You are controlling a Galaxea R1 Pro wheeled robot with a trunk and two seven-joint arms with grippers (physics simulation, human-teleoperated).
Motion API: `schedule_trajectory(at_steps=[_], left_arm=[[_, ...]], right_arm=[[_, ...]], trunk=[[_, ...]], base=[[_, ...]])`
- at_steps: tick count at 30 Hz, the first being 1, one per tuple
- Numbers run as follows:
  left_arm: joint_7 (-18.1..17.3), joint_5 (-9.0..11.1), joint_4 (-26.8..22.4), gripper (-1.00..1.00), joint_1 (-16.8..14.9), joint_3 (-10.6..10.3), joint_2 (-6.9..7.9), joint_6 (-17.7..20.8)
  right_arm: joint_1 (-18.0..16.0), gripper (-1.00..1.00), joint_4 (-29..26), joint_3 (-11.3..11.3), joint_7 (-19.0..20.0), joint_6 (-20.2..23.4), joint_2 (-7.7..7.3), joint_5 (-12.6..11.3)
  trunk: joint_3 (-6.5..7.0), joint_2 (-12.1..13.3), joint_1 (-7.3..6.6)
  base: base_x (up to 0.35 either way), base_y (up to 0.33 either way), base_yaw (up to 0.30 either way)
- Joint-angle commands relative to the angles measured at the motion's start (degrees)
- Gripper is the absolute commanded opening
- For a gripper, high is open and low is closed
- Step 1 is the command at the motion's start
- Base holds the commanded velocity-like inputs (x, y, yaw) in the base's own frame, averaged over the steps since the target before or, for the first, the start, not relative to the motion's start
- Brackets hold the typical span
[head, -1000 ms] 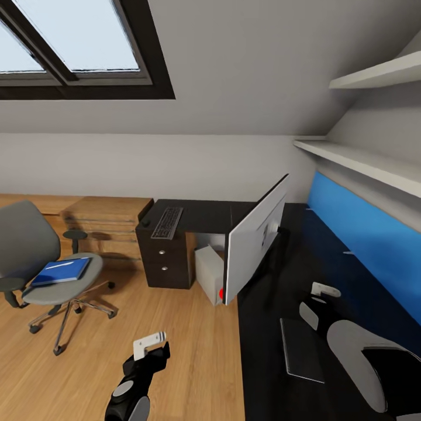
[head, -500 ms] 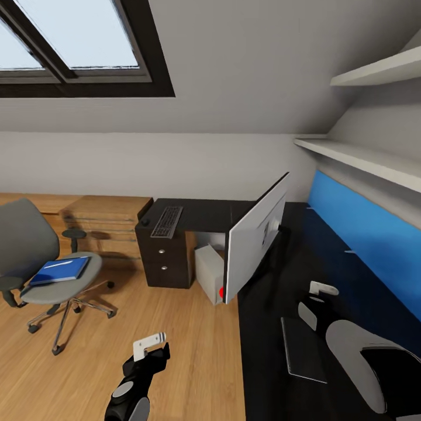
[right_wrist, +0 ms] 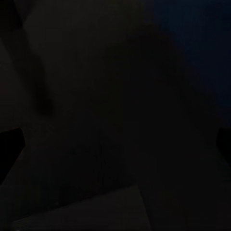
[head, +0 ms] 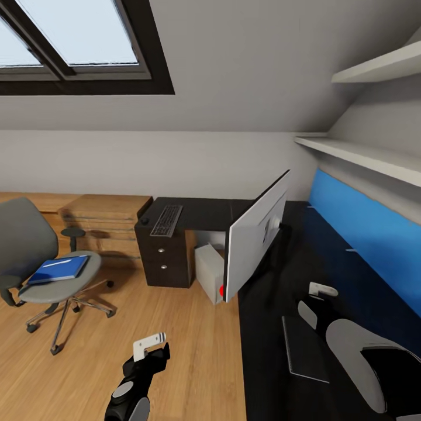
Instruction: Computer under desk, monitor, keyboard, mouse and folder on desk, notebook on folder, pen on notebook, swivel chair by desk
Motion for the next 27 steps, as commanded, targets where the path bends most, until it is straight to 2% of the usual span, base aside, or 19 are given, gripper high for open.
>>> schedule_trajectory(at_steps=[1,11,27], left_arm=[[0.4,0.4,-0.1,1.0,0.0,-0.1,0.01,0.2],[0.4,0.4,-0.1,1.0,0.0,-0.1,0.01,0.2],[0.5,0.3,-0.1,1.0,0.0,-0.1,0.03,0.1]], right_arm=[[0.0,1.0,-0.2,0.4,-0.3,0.6,-0.02,-0.3],[0.0,1.0,-4.1,0.0,-0.4,1.2,-0.03,-0.8],[0.0,1.0,-4.6,0.0,-0.3,1.2,-0.05,-0.8]], trunk=[[-0.26,-0.5,0.23],[-2.06,-4.5,2.43],[-4.93,-10.9,5.95]], base=[[0.0,0.0,0.0],[0.0,0.0,0.0],[0.0,0.0,0.0]])
